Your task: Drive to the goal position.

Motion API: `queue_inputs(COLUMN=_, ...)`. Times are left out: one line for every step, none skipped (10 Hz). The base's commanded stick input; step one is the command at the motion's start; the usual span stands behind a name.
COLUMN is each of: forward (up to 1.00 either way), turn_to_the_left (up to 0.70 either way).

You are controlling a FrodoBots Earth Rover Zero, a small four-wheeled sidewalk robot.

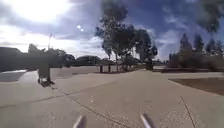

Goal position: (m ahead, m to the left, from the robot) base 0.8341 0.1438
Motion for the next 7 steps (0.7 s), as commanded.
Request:
queue_inputs(forward=1.0, turn_to_the_left=-0.4)
queue_inputs(forward=1.0, turn_to_the_left=-0.4)
queue_inputs(forward=1.0, turn_to_the_left=-0.4)
queue_inputs(forward=1.0, turn_to_the_left=-0.4)
queue_inputs(forward=1.0, turn_to_the_left=-0.4)
queue_inputs(forward=1.0, turn_to_the_left=-0.4)
queue_inputs(forward=1.0, turn_to_the_left=-0.4)
